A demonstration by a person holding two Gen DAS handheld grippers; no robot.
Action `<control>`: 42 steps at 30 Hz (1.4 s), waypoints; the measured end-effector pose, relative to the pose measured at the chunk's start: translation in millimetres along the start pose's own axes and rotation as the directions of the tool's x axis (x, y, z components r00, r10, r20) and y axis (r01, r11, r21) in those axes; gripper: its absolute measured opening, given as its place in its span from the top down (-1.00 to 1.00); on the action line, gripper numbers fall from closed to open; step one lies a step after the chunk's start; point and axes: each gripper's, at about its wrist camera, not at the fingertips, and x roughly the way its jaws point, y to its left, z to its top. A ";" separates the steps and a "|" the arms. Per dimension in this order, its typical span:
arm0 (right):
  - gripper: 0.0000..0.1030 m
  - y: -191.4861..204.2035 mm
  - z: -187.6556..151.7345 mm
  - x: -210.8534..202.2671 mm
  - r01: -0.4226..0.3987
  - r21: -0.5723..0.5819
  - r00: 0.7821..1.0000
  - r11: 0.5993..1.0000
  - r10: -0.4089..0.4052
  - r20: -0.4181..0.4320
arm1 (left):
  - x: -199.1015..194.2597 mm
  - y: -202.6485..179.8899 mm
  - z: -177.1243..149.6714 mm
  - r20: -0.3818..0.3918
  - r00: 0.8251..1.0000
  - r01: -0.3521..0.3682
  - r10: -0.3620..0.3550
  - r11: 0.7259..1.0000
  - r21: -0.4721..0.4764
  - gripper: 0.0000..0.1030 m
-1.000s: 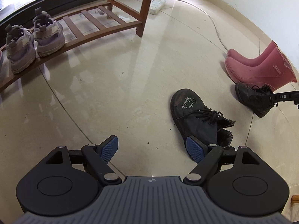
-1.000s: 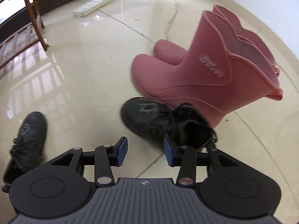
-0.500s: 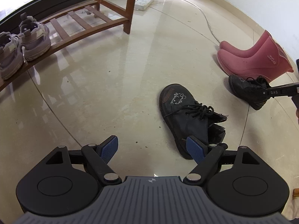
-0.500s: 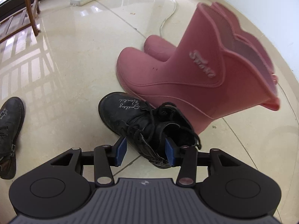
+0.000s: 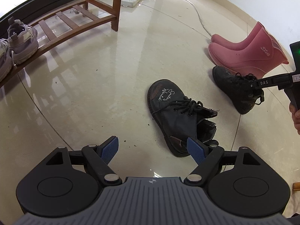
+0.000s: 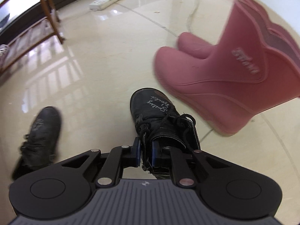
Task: Organize scattered shoes
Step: 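Carry the held black boot with the right gripper beside the other boot, then close the left gripper on the collar of the other black boot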
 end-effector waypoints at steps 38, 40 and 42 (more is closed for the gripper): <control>-0.61 94.8 -21.0 -53.4 -0.166 -0.162 0.986 0.973 0.161 -0.045 | 31.5 -18.4 4.6 -0.084 0.994 0.066 -0.068 0.997 -0.027 -0.59; -0.61 91.0 -22.6 -46.5 -0.166 -0.152 0.986 0.974 0.159 -0.059 | 36.3 -20.7 5.1 -0.094 0.993 0.067 -0.069 0.997 -0.028 -0.59; -0.61 89.5 -22.9 -39.8 -0.172 -0.131 0.984 0.976 0.164 -0.068 | 40.1 -21.5 5.8 -0.102 0.993 0.065 -0.068 0.997 -0.032 -0.59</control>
